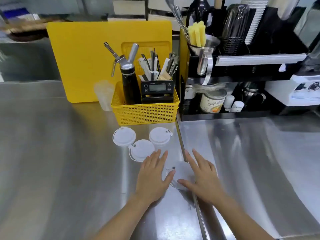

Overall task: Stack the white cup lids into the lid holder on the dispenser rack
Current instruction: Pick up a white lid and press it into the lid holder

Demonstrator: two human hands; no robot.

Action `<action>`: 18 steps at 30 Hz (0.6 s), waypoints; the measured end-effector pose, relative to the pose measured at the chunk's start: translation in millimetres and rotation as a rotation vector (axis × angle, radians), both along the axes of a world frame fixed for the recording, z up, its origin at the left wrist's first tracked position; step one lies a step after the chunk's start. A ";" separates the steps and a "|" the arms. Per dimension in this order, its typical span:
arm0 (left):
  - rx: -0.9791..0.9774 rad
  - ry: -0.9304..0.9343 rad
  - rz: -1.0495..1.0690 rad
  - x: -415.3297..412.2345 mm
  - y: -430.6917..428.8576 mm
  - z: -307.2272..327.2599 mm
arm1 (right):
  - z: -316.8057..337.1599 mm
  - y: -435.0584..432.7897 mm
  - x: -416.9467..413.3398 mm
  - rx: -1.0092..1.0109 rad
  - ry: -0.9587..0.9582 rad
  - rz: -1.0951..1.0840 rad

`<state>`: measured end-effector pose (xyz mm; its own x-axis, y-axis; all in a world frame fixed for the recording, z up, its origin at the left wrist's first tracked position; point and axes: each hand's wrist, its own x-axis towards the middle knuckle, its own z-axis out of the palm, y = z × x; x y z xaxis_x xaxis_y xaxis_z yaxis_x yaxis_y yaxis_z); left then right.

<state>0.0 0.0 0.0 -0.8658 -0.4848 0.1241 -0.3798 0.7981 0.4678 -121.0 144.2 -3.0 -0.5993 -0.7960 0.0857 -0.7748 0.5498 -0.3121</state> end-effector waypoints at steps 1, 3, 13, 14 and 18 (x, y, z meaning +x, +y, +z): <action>0.038 -0.034 -0.037 0.1 1.8 -2.9 | -0.8 1.0 1.8 0.040 -0.090 0.014; 0.080 -0.108 -0.126 -0.4 4.5 -13.3 | -7.3 2.1 4.3 0.082 -0.152 0.050; 0.269 -0.132 -0.201 -3.9 0.6 -14.0 | -3.1 -1.5 1.2 -0.014 -0.286 0.062; 0.285 -0.108 -0.203 -7.5 -1.8 -7.5 | 3.6 -2.6 -1.9 -0.047 -0.283 0.053; 0.230 0.003 -0.232 -34.6 -11.3 39.4 | 39.1 -7.7 -24.1 -0.237 -0.231 0.022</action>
